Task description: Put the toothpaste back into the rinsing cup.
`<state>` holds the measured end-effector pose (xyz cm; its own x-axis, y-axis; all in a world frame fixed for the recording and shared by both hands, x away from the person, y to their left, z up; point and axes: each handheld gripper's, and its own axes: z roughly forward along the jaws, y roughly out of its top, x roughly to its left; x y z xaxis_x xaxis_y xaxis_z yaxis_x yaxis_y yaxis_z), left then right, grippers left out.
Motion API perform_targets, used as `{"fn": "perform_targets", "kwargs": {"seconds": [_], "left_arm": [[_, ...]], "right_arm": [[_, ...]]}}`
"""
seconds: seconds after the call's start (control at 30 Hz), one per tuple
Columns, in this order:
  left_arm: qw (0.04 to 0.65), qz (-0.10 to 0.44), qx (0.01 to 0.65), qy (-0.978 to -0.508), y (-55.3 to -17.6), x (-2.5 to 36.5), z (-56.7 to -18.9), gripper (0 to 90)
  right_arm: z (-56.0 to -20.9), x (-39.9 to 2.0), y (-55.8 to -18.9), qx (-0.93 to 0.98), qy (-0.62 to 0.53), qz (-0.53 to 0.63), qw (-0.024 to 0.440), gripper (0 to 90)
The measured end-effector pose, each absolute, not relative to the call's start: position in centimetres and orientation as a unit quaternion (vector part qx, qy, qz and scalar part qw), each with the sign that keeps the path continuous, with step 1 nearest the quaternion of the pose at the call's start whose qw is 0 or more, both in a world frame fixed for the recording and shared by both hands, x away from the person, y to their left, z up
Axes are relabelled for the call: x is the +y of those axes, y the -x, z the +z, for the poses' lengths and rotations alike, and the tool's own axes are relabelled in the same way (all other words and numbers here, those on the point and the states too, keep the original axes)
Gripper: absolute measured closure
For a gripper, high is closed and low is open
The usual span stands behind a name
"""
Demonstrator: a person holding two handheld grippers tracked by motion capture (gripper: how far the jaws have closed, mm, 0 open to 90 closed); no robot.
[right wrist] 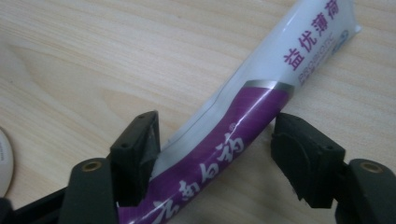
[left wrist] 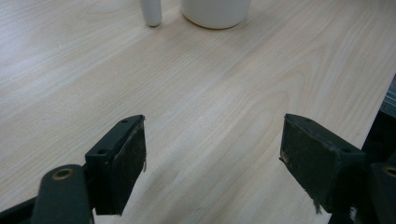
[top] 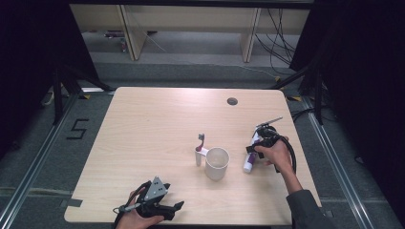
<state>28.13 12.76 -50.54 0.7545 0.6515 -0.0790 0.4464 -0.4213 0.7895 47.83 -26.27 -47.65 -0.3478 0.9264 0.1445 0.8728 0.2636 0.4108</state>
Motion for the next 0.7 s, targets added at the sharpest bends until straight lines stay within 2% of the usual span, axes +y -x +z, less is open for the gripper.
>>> {"fn": "perform_targets", "kwargs": {"seconds": [0.17,0.27,0.5,0.57,0.7], "left_arm": [[0.416,0.126,0.322,-0.841,-28.2,12.9,-50.5,22.2],[0.422,0.121,0.327,-0.837,-28.1,12.7,-50.5,22.2],[0.424,0.12,0.324,-0.837,-28.1,12.7,-50.6,22.2],[0.415,0.123,0.319,-0.843,-28.2,12.8,-50.5,22.2],[0.423,0.12,0.323,-0.838,-28.1,12.6,-50.6,22.2]], "right_arm": [[-47.7,-26.4,-48.0,0.789,-0.572,0.216,0.058,47.0],[-47.6,-26.2,-48.0,0.79,-0.573,0.212,0.044,49.7],[-47.8,-25.9,-48.3,0.811,-0.552,0.182,0.061,58.2],[-47.7,-25.7,-48.3,0.815,-0.549,0.176,0.05,60.8],[-47.6,-25.5,-48.3,0.829,-0.532,0.161,0.057,62.6]]}}
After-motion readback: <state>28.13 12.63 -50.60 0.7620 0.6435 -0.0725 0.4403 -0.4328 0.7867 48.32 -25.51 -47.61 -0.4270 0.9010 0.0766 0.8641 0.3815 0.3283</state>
